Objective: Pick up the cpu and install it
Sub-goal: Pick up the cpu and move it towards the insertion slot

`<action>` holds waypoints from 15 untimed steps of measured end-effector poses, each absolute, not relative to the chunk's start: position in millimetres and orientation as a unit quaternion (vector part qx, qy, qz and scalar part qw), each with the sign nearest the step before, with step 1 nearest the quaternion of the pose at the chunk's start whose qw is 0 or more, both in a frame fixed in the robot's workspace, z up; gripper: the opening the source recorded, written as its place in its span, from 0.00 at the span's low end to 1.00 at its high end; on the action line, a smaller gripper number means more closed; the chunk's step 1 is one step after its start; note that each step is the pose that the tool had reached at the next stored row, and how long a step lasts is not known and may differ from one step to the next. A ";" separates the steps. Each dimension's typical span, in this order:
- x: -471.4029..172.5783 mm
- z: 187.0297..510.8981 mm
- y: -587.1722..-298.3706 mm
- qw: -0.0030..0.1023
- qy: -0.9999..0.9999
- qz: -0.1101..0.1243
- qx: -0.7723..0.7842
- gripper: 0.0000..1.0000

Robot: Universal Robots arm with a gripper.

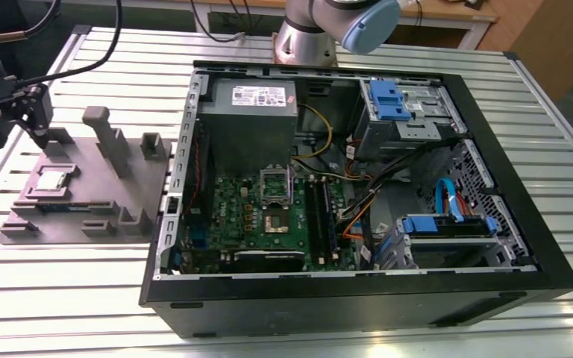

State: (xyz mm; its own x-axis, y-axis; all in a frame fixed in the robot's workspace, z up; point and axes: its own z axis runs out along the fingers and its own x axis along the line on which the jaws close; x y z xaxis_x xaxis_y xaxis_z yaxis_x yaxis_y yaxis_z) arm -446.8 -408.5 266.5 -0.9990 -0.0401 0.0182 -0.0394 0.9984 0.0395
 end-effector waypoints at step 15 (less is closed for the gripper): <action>-446.8 243.0 -415.4 0.008 -1.000 -0.016 0.020 0.59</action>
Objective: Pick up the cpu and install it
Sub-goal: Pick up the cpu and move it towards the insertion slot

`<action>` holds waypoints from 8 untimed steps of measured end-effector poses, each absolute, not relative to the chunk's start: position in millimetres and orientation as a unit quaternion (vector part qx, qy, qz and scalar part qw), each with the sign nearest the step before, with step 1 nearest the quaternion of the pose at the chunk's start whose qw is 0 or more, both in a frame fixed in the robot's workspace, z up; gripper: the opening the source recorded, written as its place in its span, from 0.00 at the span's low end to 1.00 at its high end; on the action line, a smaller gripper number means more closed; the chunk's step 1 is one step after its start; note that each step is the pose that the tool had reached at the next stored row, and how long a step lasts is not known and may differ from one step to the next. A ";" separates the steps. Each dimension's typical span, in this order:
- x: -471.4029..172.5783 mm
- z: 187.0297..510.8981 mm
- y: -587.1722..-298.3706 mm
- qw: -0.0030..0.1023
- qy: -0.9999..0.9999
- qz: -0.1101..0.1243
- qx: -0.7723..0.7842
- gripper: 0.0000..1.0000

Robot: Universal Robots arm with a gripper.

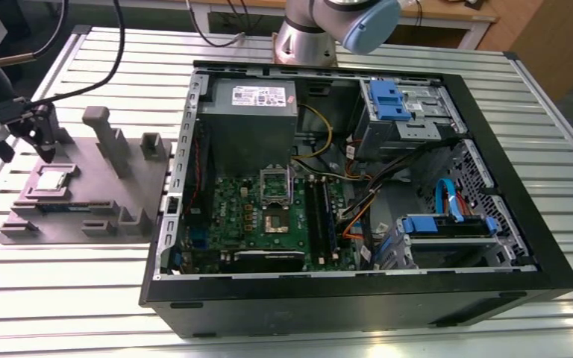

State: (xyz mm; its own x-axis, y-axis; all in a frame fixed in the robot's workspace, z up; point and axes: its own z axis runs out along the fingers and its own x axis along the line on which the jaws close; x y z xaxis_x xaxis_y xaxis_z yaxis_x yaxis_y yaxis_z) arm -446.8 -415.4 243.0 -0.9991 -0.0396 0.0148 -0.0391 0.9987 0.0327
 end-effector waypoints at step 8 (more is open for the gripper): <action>-446.7 228.8 -415.5 0.006 -1.000 -0.016 0.016 0.59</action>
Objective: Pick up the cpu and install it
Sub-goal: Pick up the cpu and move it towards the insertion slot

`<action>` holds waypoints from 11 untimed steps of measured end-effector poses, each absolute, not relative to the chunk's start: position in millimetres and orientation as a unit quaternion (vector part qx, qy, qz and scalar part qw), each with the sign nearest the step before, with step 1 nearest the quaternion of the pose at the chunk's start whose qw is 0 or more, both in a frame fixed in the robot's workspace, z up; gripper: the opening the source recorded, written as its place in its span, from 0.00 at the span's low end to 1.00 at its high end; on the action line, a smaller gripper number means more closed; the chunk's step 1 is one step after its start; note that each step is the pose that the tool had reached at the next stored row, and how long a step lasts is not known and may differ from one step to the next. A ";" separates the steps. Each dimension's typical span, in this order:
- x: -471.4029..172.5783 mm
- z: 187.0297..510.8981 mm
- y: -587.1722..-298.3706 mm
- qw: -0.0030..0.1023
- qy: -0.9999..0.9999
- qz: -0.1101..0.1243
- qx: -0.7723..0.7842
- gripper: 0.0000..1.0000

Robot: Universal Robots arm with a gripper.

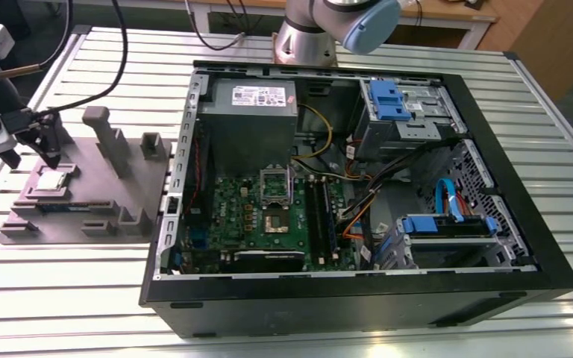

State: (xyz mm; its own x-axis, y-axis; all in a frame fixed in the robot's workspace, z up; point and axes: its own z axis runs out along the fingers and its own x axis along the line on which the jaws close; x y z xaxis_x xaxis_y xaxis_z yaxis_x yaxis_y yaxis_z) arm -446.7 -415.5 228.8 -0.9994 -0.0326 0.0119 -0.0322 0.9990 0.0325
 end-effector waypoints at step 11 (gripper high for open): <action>-446.7 226.6 -416.1 0.006 -1.000 -0.016 0.016 0.59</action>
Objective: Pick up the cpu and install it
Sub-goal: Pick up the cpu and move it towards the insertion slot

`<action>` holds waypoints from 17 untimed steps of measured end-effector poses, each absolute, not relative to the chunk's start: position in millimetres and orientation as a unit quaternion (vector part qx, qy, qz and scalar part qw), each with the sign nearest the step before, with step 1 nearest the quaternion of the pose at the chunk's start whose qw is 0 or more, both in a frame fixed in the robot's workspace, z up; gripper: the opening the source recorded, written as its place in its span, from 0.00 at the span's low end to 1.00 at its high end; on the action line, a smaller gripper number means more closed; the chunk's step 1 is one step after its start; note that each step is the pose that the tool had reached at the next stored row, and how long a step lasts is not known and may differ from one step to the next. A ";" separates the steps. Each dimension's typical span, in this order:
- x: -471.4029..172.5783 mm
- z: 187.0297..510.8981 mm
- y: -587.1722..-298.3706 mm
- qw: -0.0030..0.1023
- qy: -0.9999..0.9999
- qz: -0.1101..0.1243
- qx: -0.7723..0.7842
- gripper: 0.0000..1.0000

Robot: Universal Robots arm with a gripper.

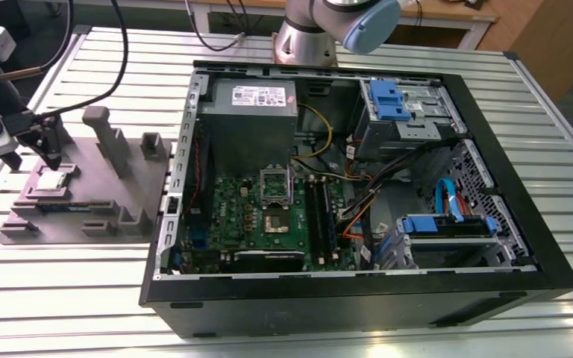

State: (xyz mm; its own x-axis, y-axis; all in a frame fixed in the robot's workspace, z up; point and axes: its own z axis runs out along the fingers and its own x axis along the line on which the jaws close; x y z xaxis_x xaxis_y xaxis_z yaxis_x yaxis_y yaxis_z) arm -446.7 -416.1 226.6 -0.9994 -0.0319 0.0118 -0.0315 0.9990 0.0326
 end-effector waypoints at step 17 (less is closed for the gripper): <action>-445.9 222.5 -416.2 0.006 -1.000 -0.016 0.016 0.59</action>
